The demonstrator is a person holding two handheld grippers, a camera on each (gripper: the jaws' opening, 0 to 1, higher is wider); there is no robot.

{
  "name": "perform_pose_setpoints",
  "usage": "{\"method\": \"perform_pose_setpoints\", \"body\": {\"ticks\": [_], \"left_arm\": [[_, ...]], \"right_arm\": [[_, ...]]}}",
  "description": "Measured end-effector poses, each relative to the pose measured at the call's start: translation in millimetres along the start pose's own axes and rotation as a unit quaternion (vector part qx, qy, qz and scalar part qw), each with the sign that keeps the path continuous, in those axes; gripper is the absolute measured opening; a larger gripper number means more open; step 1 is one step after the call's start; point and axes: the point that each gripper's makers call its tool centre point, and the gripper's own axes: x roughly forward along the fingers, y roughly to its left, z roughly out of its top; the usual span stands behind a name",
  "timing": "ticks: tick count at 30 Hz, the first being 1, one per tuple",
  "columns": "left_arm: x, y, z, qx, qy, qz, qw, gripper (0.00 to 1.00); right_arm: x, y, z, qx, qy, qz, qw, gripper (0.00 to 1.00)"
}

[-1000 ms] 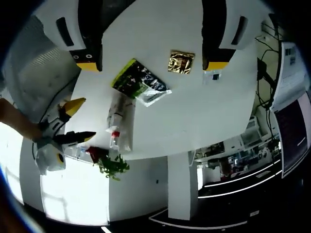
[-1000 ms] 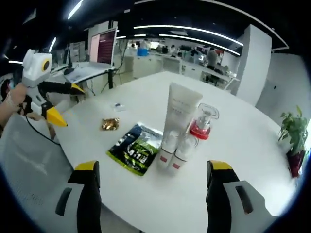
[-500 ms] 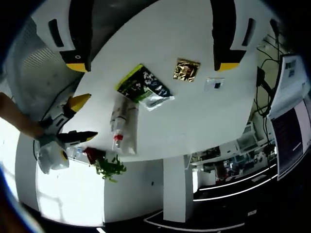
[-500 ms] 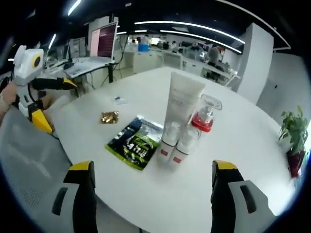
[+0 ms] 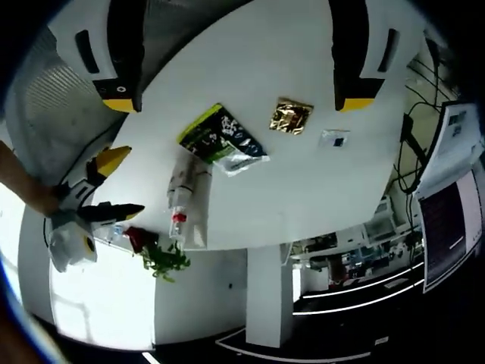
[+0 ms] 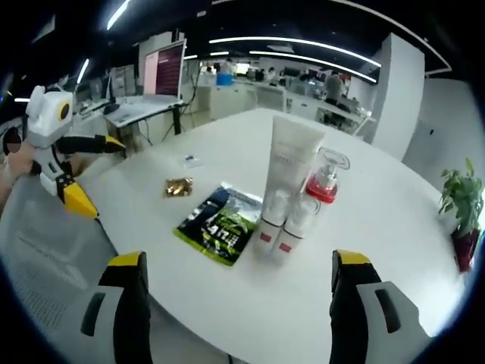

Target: Arrange the skincare products in the storage area until every visible bottle or jar stands upright without overlapping.

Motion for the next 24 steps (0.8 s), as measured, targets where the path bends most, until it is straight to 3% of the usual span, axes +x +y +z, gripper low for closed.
{"method": "perform_pose_setpoints", "body": {"ticks": [13, 24], "left_arm": [[-1.4, -10.4, 2.9, 0.005, -0.005, -0.011, 0.9999, 0.99], [-2.1, -16.5, 5.7, 0.009, -0.012, -0.031, 0.9994, 0.99]], "right_arm": [[8.0, 2.3, 2.8, -0.011, 0.007, 0.007, 0.9999, 1.00], [4.8, -2.1, 1.0, 0.017, 0.004, 0.000, 0.9998, 1.00]]}}
